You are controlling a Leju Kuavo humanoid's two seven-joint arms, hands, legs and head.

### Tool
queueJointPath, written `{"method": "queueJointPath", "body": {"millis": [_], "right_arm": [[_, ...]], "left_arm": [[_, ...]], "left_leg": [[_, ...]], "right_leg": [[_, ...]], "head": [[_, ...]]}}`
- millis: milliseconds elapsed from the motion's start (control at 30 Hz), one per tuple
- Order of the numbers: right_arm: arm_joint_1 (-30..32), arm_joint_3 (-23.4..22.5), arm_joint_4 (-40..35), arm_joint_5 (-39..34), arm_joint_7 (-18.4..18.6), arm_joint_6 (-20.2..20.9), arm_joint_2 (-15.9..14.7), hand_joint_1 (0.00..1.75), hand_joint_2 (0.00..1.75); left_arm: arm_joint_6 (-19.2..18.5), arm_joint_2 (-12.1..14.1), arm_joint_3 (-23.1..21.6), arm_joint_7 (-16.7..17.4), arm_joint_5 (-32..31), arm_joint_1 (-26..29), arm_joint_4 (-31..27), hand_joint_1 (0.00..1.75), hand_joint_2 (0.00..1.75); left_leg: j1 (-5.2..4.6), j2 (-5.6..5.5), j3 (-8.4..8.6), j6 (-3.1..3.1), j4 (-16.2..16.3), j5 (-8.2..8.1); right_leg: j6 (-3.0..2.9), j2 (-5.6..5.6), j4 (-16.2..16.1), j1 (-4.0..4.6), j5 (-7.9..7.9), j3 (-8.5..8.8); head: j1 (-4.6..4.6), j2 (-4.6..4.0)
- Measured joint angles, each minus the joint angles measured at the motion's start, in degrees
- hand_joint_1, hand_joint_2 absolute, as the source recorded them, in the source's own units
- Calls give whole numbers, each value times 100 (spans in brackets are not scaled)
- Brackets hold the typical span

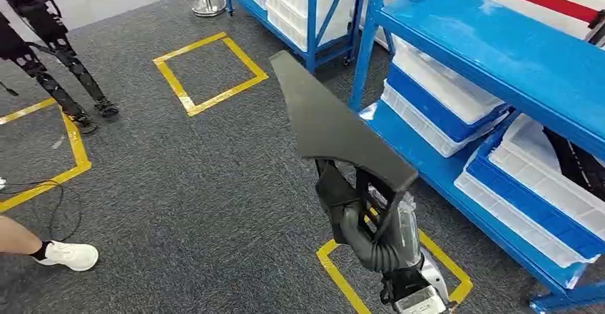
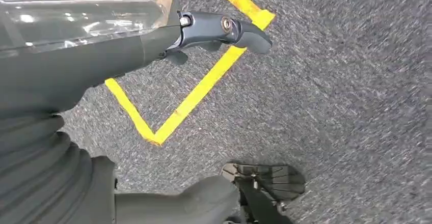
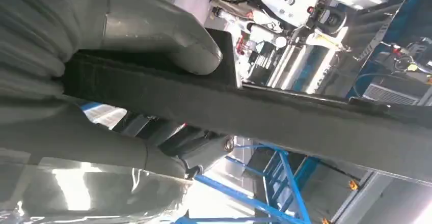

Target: Take the parts from the cabinet and place them on the table.

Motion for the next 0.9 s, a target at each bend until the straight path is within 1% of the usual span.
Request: {"method": "queueJointPath", "body": {"millis": [33,67,100,133,167,200,233,267,300,333,367,400,433,467,500,533,567,600,633,667,700,733,767,800,833,867,900], "right_arm": [[-78,2,11,-9,32,28,35,175,175],[-147,0,11,-9,48,59,81,175,175],[-205,0,15,-9,70,61,114,175,175],[-233,0,17,-22,72,68,149,175,175],[-265,0,28,-42,92,101,160,175,175],[-317,0,54,-92,148,168,186,175,175],[-397,0,90,-127,194,212,215,175,175],[-495,9,138,-160,225,274,254,175,175],[-594,24,186,-199,255,317,315,175,175],[-689,30,220,-219,273,358,369,175,175],[-776,37,247,-225,288,370,418,175,175],[-847,57,271,-234,295,372,466,175,175],[-916,66,295,-251,310,372,511,175,175],[-976,76,332,-269,314,372,546,175,175],[-1027,87,371,-284,336,372,586,175,175],[-1079,98,404,-295,367,372,632,175,175],[-1138,101,433,-302,382,372,684,175,175],[-1180,101,459,-311,382,372,704,175,175],[-1213,105,472,-317,382,372,724,175,175],[-1239,109,503,-317,380,372,728,175,175],[-1238,109,533,-317,384,372,728,175,175],[-1235,109,571,-319,389,370,728,175,175],[-1235,109,601,-319,391,367,730,175,175],[-1238,109,621,-317,389,367,739,175,175],[-1245,109,638,-317,391,367,756,175,175],[-1266,107,662,-315,391,367,772,175,175],[-1291,107,686,-313,391,367,789,175,175]], "left_arm": [[-4,19,0,4,13,-4,0,0,175],[-4,53,0,7,26,-13,0,0,175],[-13,46,-2,9,35,-27,-2,0,175],[-13,50,-2,9,46,-48,-2,0,175],[-11,55,-2,9,70,-64,-2,0,175],[-4,59,0,9,116,-67,-2,0,175],[2,59,0,9,149,-66,-2,0,175],[4,59,0,0,201,-63,0,0,175],[9,63,7,-17,258,-62,0,0,175],[20,76,11,-43,297,-63,0,0,175],[24,83,18,-63,306,-66,-2,0,175],[35,98,28,-79,332,-73,-2,0,175],[40,105,54,-87,346,-84,-4,0,175],[44,105,74,-92,361,-94,-4,0,175],[46,109,92,-92,385,-93,-4,0,175],[48,118,98,-87,396,-94,-4,0,175],[48,125,103,-77,400,-103,-4,0,175],[48,118,103,-70,400,-110,-7,0,175],[48,118,105,-65,400,-142,-7,0,175],[48,118,107,-50,400,-179,-7,0,175],[48,118,107,-50,400,-189,-7,0,175],[46,118,107,-50,400,-189,-7,0,175],[46,118,107,-50,400,-187,-7,0,175],[44,118,107,-48,405,-186,-7,0,175],[39,118,107,-48,404,-193,-7,0,175],[52,116,109,-42,409,-209,-7,0,175],[90,105,109,-26,415,-232,-7,0,175]], "left_leg": [[14,-37,-18,-39,-10,16],[37,-7,-32,-49,35,-11],[14,272,-101,-74,202,-143],[22,428,-269,-104,548,-371],[33,504,-480,-128,991,-601],[35,550,-708,-149,1465,-797],[36,569,-856,-160,1767,-876],[36,580,-871,-158,1796,-821],[35,587,-737,-145,1545,-647],[30,610,-477,-118,1069,-414],[16,719,-171,-72,535,-208],[-21,949,84,-13,100,-127],[-58,939,81,23,45,-136],[-80,872,63,53,45,-130],[-91,828,45,71,40,-127],[-102,765,42,99,19,-114],[-61,706,117,152,-79,-57],[-27,674,150,172,-133,-20],[-9,631,152,223,-149,13],[-9,547,142,226,-150,14],[-10,479,135,226,-149,14],[-12,410,133,224,-146,14],[-13,348,134,222,-144,14],[-10,276,138,216,-141,15],[-5,207,144,208,-134,13],[2,129,151,188,-121,8],[5,70,135,159,-103,-3]], "right_leg": [[-36,-44,-8,-6,22,3],[-87,-99,-48,-78,56,8],[-116,-147,-50,-68,58,15],[-168,-217,-50,-52,52,15],[-174,-286,-49,-30,48,12],[-179,-358,-47,-12,44,4],[-182,-418,-46,-2,42,-4],[-182,-473,-46,9,42,-6],[-182,-530,-46,17,39,-5],[-185,-585,-46,27,35,3],[-189,-632,-47,35,29,12],[-191,-677,-47,50,25,23],[-161,-722,-38,125,7,7],[-145,-760,-40,92,4,4],[-138,-806,-53,88,5,14],[-123,-862,-73,87,9,30],[-80,-901,-71,141,-20,46],[-68,-687,55,89,-94,-26],[-93,-481,327,80,-241,-126],[-114,-337,838,52,-456,-362],[-118,-297,1301,25,-623,-585],[-96,-283,1678,17,-727,-777],[-55,-280,1774,6,-715,-850],[6,-277,1576,-14,-602,-781],[78,-266,1169,-40,-397,-602],[152,-208,561,-71,-122,-326],[193,-15,66,-106,72,-108]], "head": [[4,0],[0,0],[-11,0],[-61,0],[-52,0],[-53,0],[-57,2],[-55,2],[-57,0],[-57,2],[-55,0],[-61,0],[-35,2],[-46,2],[-35,0],[-44,0],[-37,0],[-37,0],[-42,0],[0,0],[2,0],[0,0],[2,0],[0,0],[7,0],[0,0],[7,0]]}}
